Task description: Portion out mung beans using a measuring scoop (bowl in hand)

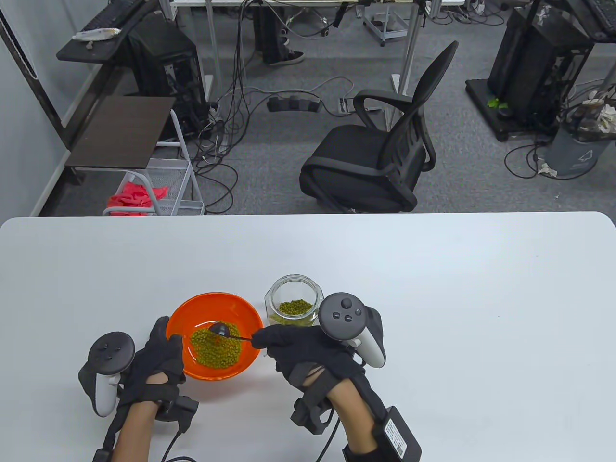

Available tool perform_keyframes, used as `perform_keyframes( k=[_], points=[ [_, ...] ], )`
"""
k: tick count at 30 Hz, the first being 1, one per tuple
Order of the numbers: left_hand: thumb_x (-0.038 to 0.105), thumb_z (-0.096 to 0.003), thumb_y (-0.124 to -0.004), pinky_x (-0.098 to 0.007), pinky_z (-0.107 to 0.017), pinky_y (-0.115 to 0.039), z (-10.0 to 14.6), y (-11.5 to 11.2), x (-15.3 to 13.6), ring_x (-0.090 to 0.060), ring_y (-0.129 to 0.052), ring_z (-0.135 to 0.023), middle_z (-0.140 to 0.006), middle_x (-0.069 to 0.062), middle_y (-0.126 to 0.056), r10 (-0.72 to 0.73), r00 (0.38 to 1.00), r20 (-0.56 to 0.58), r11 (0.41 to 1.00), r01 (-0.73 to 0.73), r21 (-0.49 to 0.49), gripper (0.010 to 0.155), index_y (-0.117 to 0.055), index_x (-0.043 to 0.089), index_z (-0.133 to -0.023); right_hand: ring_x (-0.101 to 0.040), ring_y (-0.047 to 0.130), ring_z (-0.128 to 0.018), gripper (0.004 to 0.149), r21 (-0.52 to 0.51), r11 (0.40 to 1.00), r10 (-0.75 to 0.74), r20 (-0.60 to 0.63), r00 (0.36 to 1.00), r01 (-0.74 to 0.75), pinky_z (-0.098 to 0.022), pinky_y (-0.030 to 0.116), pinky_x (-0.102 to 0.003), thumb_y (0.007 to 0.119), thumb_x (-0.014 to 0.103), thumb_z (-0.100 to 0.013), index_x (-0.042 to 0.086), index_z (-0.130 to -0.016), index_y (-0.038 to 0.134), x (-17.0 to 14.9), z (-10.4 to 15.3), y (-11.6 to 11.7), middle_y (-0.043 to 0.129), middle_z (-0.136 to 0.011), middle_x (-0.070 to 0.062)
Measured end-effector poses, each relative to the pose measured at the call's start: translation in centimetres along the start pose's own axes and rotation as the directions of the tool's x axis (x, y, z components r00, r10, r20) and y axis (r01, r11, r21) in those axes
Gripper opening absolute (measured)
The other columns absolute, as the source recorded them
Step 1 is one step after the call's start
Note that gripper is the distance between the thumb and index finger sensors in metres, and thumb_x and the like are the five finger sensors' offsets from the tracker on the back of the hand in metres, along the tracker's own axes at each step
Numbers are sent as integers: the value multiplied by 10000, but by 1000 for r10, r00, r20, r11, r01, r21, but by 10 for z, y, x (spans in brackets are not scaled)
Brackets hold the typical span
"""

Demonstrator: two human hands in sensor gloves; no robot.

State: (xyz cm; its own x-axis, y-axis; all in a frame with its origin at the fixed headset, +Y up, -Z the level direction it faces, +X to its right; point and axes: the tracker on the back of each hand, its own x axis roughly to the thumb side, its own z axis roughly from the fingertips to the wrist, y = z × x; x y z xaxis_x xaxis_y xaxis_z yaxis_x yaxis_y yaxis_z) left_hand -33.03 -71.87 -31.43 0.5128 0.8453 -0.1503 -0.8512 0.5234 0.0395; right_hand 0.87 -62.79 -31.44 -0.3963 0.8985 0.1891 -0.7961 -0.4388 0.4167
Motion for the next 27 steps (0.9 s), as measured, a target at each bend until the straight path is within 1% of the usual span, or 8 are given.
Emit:
perform_keyframes(
  k=[5, 9, 16, 19, 23, 27],
  points=[
    [384, -558, -608, -230, -239, -960, 0, 0, 0, -230, -1132, -441, -968, -127, -706, 1, 1000, -2, 1000, -1, 3, 649, -407, 75, -1092, -370, 964, -458, 414, -83, 993, -78, 25, 997, 79, -468, 713, -653, 791, 104, -457, 102, -865, 865, -1, 6, -12, 831, -754, -326],
    [385, -558, -608, -230, -239, -960, 0, 0, 0, -230, -1132, -441, -968, -126, -706, -1, 1000, -2, 1000, 1, 3, 649, -405, 77, -1092, -361, 970, -443, 414, -139, 985, -99, 45, 994, 105, -460, 724, -643, 788, 114, -462, 91, -871, 850, -1, 14, -26, 841, -740, -322],
    [385, -558, -608, -230, -239, -960, 0, 1, 0, -230, -1133, -440, -969, -127, -705, -1, 1000, -3, 1000, 1, 5, 648, -406, 76, -1092, -342, 971, -414, 414, -297, 938, -165, 72, 984, 179, -448, 732, -633, 775, 132, -473, 67, -880, 824, -7, 32, -55, 850, -716, -316],
    [385, -558, -608, -231, -240, -960, 0, 0, 0, -230, -1133, -440, -969, -128, -705, -1, 1000, -2, 1000, 1, 5, 648, -407, 77, -1092, -332, 970, -401, 412, -352, 919, -164, 69, 984, 178, -442, 737, -628, 771, 140, -478, 61, -879, 819, -9, 39, -66, 852, -702, -314],
    [385, -559, -608, -231, -241, -959, 0, 1, -1, -230, -1132, -442, -969, -128, -705, -1, 1000, -2, 1000, 1, 6, 649, -406, 76, -1092, -327, 970, -394, 409, -400, 903, -147, 56, 987, 158, -439, 741, -624, 767, 151, -482, 61, -879, 815, -10, 48, -77, 856, -696, -309],
    [384, -558, -608, -234, -241, -958, 0, 1, -1, -231, -1132, -441, -969, -127, -705, -4, 1000, -5, 1000, 4, 10, 649, -406, 77, -1092, -325, 970, -388, 408, -449, 889, -95, 1, 995, 85, -436, 741, -623, 765, 156, -485, 57, -878, 813, -13, 51, -82, 858, -690, -309]
  ],
)
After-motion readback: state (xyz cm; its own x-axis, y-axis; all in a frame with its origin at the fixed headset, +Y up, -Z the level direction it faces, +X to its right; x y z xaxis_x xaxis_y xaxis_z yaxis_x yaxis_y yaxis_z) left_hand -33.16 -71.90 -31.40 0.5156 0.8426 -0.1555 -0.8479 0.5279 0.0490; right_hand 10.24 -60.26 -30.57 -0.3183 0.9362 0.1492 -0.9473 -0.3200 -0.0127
